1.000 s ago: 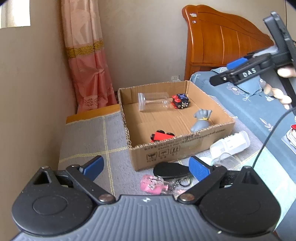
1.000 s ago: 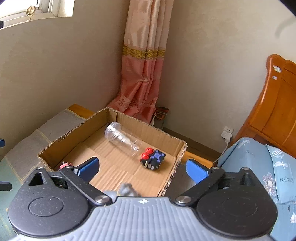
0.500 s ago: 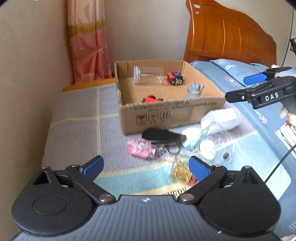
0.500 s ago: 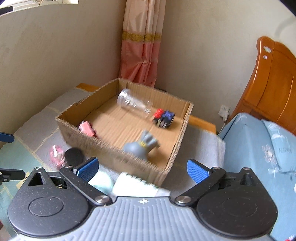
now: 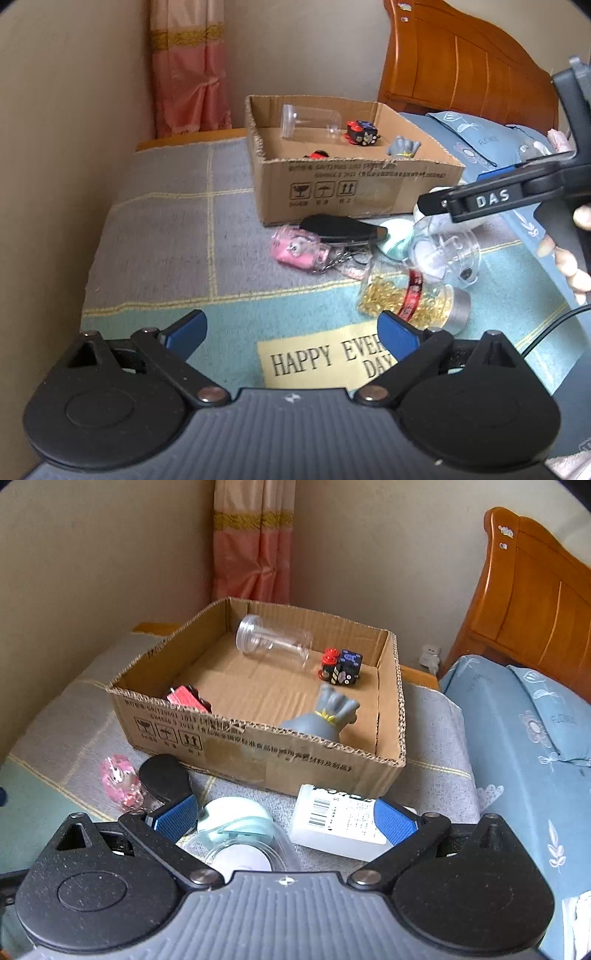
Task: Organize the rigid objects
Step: 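Move the left tool to the capsule bottle while the right tool approaches the clear square container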
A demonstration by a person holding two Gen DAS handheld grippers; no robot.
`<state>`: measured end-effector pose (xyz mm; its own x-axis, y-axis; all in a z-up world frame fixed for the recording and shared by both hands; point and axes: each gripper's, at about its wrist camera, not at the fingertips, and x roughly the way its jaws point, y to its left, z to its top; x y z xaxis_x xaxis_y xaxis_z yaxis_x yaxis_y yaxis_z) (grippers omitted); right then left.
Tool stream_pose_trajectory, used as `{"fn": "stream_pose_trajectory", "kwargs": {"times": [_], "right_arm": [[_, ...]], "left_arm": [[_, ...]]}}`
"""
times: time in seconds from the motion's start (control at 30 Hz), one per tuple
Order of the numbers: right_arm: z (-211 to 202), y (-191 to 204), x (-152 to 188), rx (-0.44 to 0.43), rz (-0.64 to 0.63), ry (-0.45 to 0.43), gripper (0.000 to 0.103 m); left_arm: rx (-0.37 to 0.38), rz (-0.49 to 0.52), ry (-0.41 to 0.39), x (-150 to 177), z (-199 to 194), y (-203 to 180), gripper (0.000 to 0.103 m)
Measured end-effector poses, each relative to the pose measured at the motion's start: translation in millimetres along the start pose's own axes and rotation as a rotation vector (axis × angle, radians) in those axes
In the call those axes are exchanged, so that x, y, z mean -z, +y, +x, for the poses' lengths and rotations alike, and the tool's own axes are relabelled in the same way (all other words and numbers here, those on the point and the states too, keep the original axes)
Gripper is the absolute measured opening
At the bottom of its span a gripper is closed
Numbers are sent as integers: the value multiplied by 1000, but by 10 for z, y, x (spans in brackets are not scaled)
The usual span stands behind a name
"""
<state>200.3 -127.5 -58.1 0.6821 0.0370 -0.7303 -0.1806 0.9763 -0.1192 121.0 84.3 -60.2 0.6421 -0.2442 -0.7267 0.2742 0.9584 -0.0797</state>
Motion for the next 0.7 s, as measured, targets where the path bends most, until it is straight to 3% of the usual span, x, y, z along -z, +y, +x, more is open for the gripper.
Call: {"fn": "stream_pose_trajectory", "kwargs": {"times": [0.13, 0.27, 0.43, 0.7], "right_arm": [[79, 106, 49, 65, -34, 17, 103], [102, 116, 135, 78, -44, 41, 103], [4, 63, 308, 102, -59, 52, 103], [-188, -205, 601, 51, -7, 59, 103]], "left_arm": [[-55, 18, 0, 34, 12, 0, 98], [-59, 36, -5, 53, -3, -31, 98], [-48, 58, -13, 60, -27, -75, 98], [9, 119, -13, 32, -40, -245, 98]]}}
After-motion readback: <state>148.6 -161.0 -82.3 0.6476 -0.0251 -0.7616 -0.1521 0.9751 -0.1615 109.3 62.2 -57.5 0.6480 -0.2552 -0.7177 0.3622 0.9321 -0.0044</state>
